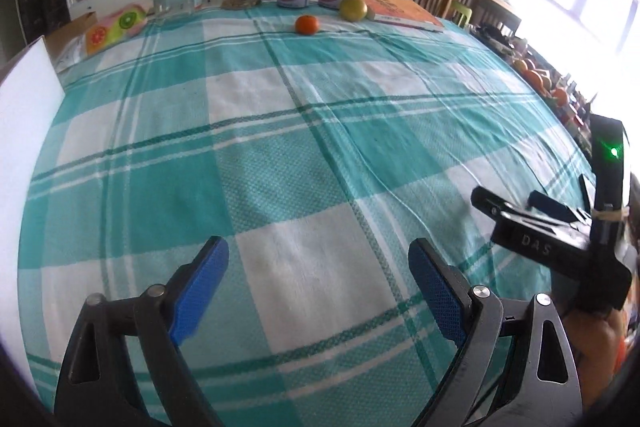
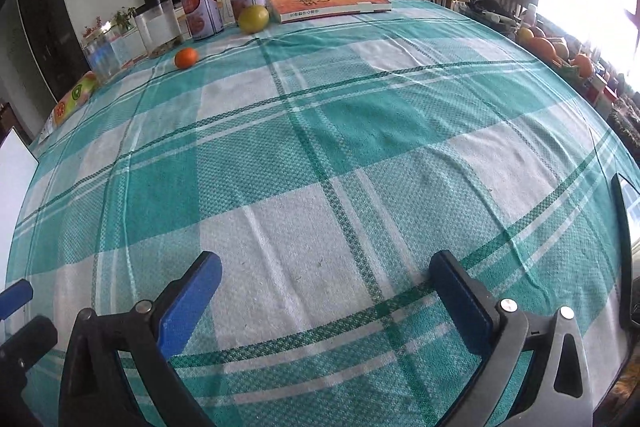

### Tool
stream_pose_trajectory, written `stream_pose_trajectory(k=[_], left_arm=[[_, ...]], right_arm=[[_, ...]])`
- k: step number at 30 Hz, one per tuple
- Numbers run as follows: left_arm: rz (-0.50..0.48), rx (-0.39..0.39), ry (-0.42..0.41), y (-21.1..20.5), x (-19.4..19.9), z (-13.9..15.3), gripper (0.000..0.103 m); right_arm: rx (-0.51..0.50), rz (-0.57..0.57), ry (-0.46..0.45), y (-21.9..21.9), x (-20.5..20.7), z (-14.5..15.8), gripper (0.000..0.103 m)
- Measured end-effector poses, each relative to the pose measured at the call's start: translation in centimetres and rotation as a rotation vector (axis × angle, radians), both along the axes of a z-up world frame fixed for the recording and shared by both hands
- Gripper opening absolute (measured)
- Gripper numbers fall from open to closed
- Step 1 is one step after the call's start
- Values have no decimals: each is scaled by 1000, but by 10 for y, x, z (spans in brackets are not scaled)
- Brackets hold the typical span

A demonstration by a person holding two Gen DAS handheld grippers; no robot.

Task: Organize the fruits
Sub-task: 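Move the left tool back over the table toward the orange, then close the left tool on the orange and lift it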

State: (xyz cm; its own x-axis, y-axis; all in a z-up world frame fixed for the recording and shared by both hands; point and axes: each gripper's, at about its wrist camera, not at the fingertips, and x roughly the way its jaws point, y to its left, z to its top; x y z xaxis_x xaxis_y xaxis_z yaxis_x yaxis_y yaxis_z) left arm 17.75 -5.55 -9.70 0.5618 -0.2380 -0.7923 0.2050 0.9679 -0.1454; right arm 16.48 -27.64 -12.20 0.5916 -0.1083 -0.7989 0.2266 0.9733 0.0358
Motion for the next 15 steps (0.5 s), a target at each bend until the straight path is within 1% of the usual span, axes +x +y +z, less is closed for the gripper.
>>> stream_pose_trajectory(k=[4,7,10,13,15], left_arm=[[31,2,-54,-3,51,-11,93],[27,17,-44,-12,99,-18,93],[35,20,-49,-21,149,-18,93],[82,9,-48,-29,196,-19,92],[102,7,-26,-35,225,-23,92]], right_arm=[[-16,2,10,2,1,-2,103],[-21,3,13,3,1,-2,103],[-32,5,20,5,2,-2,103],[-33,7,21,6,2,-2,103],[-33,9,21,6,2,-2,103]])
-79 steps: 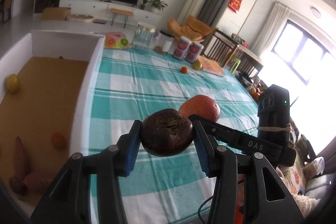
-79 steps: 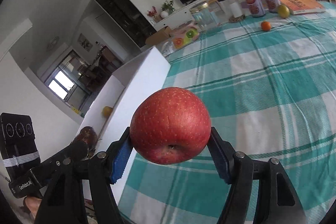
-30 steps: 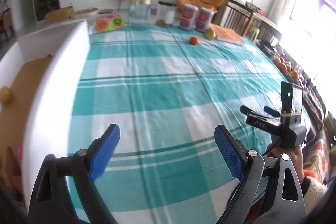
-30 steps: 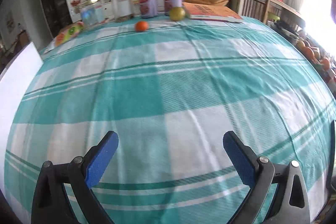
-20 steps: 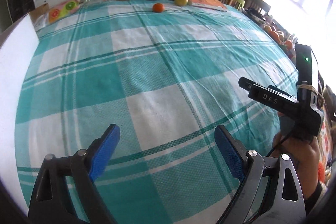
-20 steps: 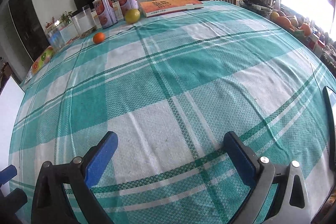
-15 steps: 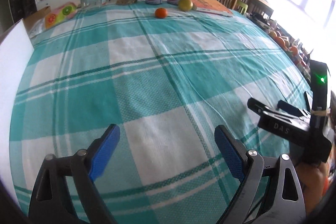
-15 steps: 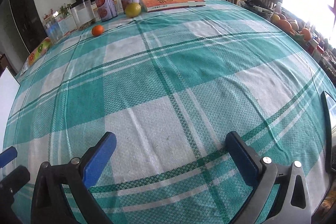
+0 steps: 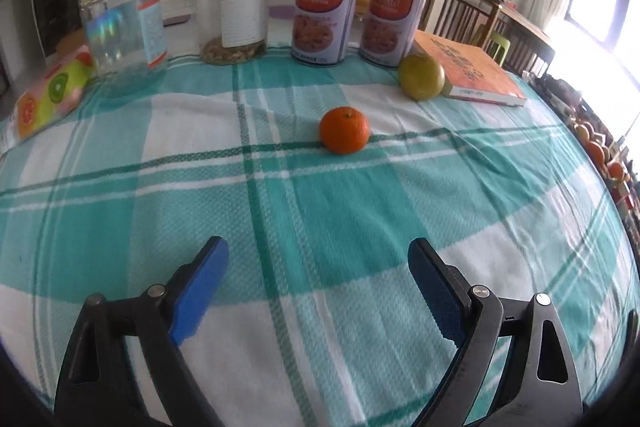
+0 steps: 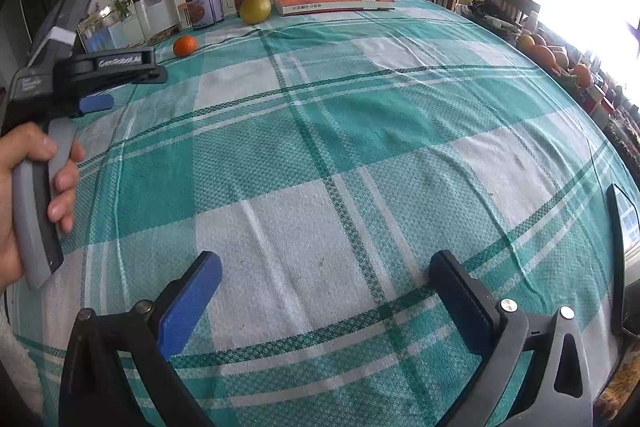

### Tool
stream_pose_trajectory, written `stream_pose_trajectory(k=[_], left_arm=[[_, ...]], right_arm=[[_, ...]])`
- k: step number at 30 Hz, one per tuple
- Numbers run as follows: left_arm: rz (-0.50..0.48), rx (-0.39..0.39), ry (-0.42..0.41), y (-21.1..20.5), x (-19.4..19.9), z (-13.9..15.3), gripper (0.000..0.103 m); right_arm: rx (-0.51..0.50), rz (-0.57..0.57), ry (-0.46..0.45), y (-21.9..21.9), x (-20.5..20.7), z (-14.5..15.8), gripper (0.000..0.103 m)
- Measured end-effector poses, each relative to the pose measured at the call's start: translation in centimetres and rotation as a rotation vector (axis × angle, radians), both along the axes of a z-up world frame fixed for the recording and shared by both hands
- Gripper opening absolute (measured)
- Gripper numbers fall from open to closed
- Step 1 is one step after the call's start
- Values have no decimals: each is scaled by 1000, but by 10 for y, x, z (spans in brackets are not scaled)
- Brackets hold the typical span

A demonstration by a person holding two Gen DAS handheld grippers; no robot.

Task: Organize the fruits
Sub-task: 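Close the left tool on the orange and lift it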

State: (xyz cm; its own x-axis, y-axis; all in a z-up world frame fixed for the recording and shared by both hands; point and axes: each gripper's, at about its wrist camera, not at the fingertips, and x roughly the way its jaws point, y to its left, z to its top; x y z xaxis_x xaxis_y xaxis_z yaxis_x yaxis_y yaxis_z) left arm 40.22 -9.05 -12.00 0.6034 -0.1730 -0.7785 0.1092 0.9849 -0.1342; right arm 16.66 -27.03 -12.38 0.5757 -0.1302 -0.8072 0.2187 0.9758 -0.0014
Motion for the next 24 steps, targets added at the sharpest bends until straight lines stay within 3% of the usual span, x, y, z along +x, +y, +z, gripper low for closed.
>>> stream_pose_trajectory(k=[8,10,14,19,24], left_arm=[[24,40,-6,-13,60,-3,90],[13,57,-20,-16,62,-2,81],[-32,87,-41,-22,63,0,36],[-17,74,-29,-7,45,4,33],[-25,100,-10,22,-15,19,34]], right_arm=[[-1,11,1,1,2,0,103],[-1,11,1,2,2,0,103],[-2,11,1,2,2,0,103],[-1,11,1,1,3,0,103],[-1,11,1,1,3,0,103]])
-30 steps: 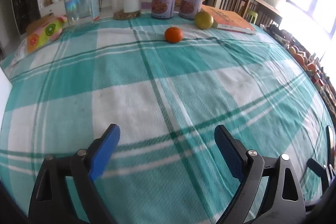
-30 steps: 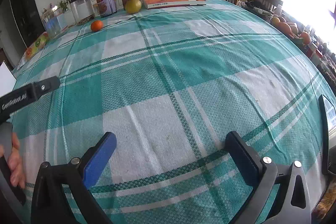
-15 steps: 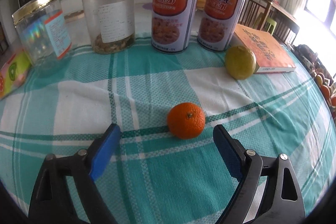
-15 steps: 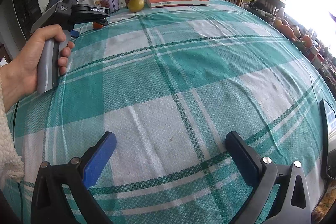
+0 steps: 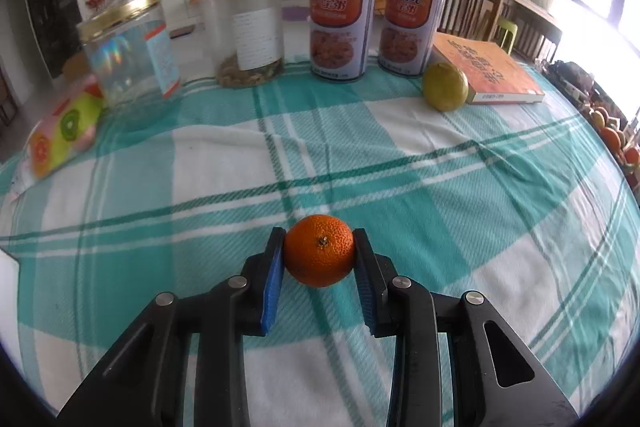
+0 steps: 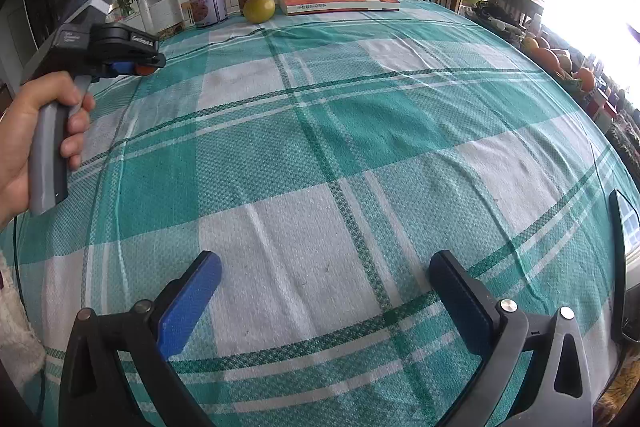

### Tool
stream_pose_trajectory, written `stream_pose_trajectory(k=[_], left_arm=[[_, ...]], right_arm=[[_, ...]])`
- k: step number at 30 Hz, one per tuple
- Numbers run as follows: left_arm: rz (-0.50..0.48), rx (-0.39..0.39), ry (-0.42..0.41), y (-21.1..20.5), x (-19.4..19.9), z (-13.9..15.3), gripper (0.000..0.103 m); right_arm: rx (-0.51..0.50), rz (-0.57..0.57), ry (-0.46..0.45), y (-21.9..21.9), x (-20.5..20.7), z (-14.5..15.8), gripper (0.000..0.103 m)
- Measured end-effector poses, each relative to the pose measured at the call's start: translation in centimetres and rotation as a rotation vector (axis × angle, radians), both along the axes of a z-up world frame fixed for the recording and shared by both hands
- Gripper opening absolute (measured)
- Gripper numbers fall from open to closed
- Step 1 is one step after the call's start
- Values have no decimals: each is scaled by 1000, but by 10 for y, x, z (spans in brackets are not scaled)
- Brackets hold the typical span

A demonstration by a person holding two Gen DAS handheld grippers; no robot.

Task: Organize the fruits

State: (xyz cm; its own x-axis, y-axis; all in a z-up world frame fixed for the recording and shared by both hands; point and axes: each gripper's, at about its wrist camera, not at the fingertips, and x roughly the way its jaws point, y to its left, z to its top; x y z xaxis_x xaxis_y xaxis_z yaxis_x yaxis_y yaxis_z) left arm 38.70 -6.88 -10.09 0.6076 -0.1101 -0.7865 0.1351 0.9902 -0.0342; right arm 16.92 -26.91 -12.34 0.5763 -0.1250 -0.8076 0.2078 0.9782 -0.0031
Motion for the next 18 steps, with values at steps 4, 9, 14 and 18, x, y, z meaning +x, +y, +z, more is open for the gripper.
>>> stream_pose_trajectory(k=[4,9,14,18], left_arm=[[9,-14,29,32,-74,11,34],[30,-17,63,55,-164,6,34],[79,-7,74,70,-195,-13,34],[88,-10,20,74,-187,-16,37]], right_arm=[[1,0,0,0,0,0,103],[0,0,0,0,0,0,103],[0,0,0,0,0,0,103],[0,0,-1,0,0,0,103]])
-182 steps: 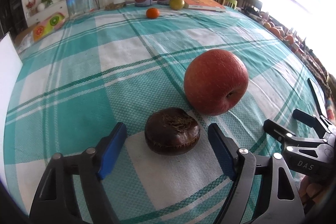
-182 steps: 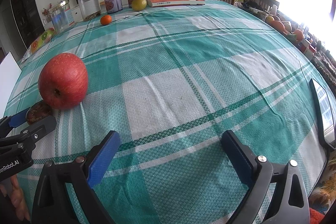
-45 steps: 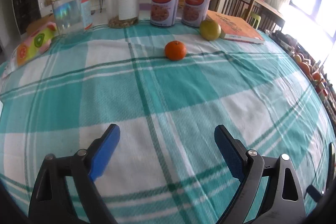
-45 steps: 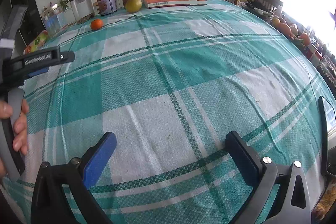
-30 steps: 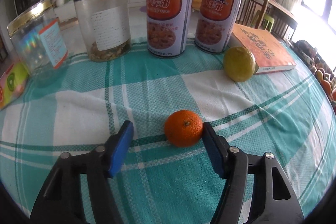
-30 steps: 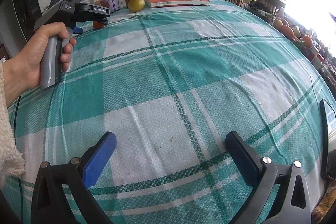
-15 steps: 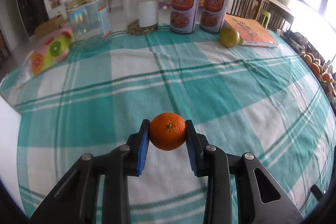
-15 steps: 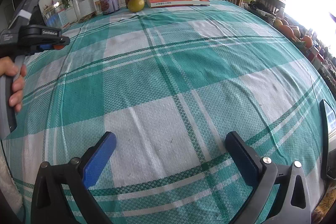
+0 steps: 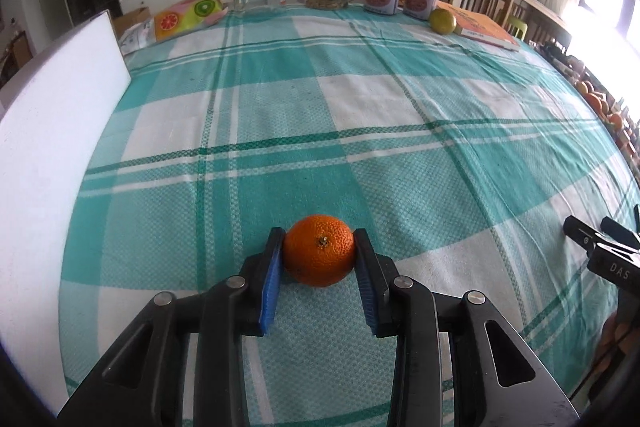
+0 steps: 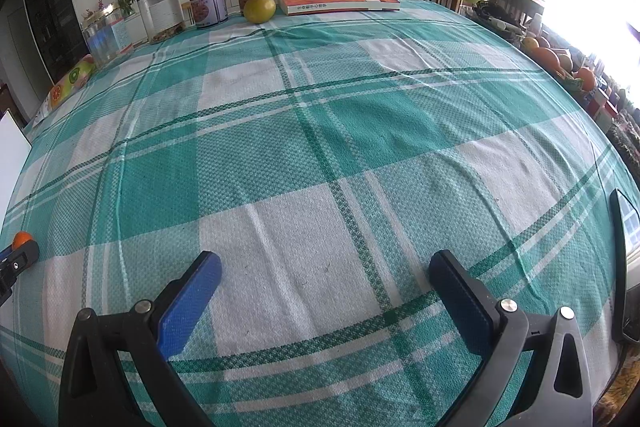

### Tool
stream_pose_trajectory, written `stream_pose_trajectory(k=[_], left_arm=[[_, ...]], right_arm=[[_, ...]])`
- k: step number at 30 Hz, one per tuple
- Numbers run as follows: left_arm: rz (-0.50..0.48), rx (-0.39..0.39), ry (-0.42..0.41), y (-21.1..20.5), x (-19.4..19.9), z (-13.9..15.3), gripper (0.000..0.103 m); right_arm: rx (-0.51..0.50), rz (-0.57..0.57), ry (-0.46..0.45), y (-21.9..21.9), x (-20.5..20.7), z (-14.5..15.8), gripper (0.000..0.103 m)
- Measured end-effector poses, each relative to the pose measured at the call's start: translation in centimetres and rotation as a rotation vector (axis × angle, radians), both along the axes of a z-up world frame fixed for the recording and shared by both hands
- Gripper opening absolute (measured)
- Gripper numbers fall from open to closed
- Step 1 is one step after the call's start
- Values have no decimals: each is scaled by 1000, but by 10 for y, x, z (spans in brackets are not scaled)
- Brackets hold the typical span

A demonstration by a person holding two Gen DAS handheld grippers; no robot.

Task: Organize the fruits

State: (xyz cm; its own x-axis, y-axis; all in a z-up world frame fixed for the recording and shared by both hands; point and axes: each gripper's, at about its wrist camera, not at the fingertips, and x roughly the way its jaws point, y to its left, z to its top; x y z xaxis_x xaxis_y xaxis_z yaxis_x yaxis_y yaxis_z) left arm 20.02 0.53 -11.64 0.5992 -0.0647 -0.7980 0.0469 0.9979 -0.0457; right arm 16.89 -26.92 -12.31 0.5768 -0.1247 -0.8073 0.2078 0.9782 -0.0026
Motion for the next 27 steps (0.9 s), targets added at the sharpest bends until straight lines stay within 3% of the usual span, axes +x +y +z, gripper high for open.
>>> stream_pose_trajectory(k=[2,4,10,27], left_arm=[[7,-5,-20,1,6,-2,45],[24,7,-21,2,11,-5,71],[48,44,-13,0,13,-11,93],[67,45,-1,4,14,-13,99]], right_arm=[[0,0,0,0,0,0,103],[0,0,0,0,0,0,103],[0,0,0,0,0,0,103],[0,0,-1,0,0,0,103]])
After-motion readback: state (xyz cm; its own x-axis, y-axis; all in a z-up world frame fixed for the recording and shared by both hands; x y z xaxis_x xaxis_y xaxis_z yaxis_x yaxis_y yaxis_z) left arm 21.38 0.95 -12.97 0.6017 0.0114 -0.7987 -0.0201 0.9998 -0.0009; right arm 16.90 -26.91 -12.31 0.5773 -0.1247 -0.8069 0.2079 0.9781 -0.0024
